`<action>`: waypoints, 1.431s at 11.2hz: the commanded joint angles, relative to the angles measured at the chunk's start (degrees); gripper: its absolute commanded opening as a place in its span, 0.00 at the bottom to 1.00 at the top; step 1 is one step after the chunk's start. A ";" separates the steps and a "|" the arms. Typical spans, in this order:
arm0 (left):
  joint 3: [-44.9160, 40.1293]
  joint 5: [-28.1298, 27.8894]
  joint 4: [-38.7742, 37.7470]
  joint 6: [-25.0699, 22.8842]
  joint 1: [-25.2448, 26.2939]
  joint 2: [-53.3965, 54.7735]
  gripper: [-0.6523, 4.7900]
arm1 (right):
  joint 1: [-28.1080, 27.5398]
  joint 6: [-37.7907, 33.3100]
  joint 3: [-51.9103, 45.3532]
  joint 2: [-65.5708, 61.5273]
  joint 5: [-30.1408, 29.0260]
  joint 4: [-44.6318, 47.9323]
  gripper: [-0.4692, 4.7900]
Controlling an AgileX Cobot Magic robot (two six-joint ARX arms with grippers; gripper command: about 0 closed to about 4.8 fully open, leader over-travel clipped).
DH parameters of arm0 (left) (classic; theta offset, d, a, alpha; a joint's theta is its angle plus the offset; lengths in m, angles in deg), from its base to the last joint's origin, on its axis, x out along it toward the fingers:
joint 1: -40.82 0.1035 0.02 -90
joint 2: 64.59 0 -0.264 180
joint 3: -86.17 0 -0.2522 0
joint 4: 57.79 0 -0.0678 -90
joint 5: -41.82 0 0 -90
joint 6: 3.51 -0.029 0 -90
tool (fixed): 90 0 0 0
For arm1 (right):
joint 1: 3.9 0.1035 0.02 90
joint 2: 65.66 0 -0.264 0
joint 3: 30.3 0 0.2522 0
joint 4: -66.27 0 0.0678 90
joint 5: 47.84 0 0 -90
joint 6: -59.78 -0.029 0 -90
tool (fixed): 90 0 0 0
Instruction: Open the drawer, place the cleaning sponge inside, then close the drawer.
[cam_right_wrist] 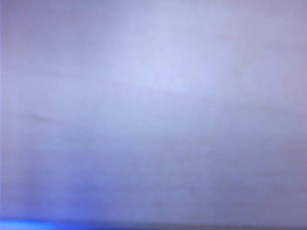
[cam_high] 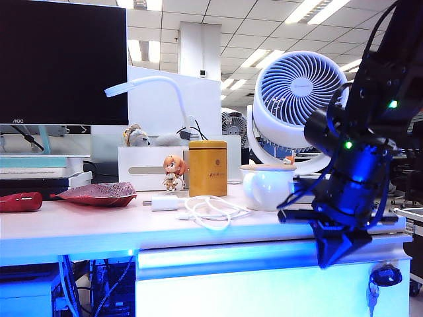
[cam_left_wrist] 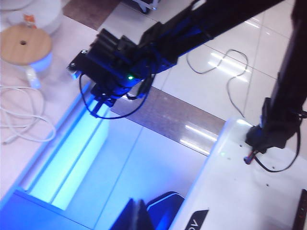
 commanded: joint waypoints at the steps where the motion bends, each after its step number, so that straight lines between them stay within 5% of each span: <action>1: 0.31 -1.70 0.20 -0.07 0.02 -1.33 0.11 | 0.00 0.13 0.44 1.77 0.13 5.79 0.07; 7: 0.31 -2.71 -0.70 0.13 0.02 -2.84 0.11 | 0.04 -0.11 0.44 1.79 0.02 7.89 0.07; 9: 0.31 -2.71 -0.81 0.09 0.02 -3.26 0.11 | 0.07 0.20 0.42 5.33 0.44 2.27 0.07; 16: 0.24 -9.33 -4.87 -0.11 0.02 -10.95 0.11 | 3.93 3.48 0.35 33.14 2.27 -4.70 0.07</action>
